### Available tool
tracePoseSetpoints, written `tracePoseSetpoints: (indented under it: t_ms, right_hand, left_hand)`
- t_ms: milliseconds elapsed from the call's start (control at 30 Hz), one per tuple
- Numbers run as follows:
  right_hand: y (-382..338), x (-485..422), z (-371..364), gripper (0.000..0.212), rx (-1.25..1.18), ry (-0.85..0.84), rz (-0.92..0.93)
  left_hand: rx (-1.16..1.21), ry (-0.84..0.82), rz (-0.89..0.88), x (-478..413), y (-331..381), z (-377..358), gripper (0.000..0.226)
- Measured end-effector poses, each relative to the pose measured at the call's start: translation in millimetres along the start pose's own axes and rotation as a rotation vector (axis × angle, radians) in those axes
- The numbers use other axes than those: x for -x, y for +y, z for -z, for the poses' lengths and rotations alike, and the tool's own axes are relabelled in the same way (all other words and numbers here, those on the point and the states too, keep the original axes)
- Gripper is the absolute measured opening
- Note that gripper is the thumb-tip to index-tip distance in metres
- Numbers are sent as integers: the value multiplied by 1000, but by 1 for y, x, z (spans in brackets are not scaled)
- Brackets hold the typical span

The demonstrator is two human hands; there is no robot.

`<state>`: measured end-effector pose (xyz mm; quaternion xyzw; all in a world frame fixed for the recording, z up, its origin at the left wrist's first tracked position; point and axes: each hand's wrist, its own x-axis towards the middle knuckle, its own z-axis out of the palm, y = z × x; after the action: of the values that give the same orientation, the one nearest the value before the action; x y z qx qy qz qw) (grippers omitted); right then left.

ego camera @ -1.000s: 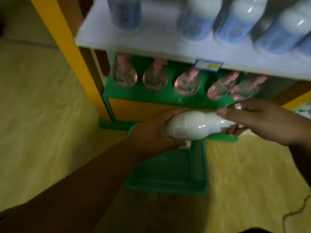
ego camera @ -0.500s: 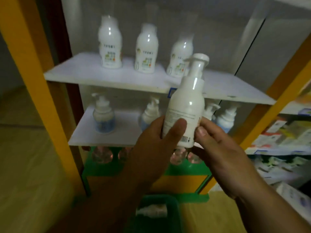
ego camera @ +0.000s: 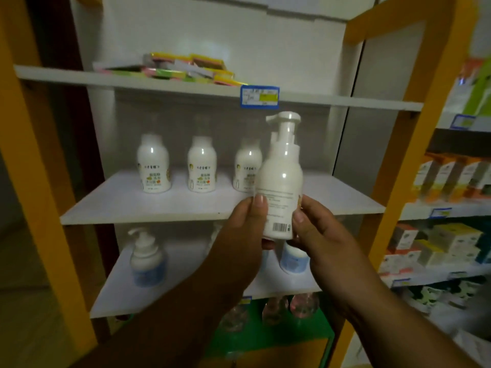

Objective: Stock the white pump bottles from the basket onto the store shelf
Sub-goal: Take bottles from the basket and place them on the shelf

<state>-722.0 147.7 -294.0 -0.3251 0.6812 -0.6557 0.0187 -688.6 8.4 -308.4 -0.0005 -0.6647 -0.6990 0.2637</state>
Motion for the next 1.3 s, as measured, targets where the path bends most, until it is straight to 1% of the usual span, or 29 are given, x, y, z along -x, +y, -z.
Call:
tracePoseSetpoints:
  t_ms: [67,133,200,267,333,500,567,600,700,767,833,900,933,967,1000,1100,1200,1300]
  right_hand:
    - [1,-5,4,29,-13,53,-9]
    - [3,-12,9,37,-9,137,-1]
    - [6,-18,13,46,34,189,7]
    - [11,-24,17,49,36,208,-20]
    - [18,-29,22,48,0,225,-39]
    - [24,-46,35,56,39,292,-53]
    - [28,-51,37,58,61,290,-43]
    - [29,-53,39,56,73,278,-31]
    - [31,-60,48,35,63,212,-8]
    - [30,-67,57,31,49,177,-14]
    - [31,-75,65,36,65,159,-37]
    - [37,-84,72,50,111,136,-42]
    - [40,-87,76,57,133,119,-44]
    - [43,-91,79,61,152,102,-46]
    - [45,-94,82,61,168,85,-42]
    - [55,-104,89,50,221,58,-14]
    - [61,-114,91,50,254,104,0]
    - [61,-124,88,57,318,135,-30]
  left_hand:
    - [-8,-3,35,-8,2,-3,50]
    - [-47,-31,80,-18,2,-5,45]
    - [-116,-38,60,-29,4,-8,36]
    - [-160,-7,19,-38,6,-12,28]
    - [-164,11,21,-44,7,-16,25]
    - [-204,-115,27,-45,0,-21,29]
    - [-210,-178,31,-47,0,-24,29]
    - [-215,-206,25,-50,-1,-25,30]
    - [-250,-251,3,-62,3,-29,35]
    - [-269,-259,7,-73,4,-29,41]
    - [-316,-256,24,-85,2,-29,50]
    - [-322,-246,68,-94,-2,-30,68]
    - [-318,-241,98,-98,-6,-31,74]
    - [-327,-253,118,-102,-8,-32,74]
    - [-361,-279,121,-108,-11,-32,70]
    - [-550,-342,112,-119,-9,-39,63]
    - [-703,-328,82,-126,-1,-47,54]
    - [-805,-300,102,-129,2,-52,44]
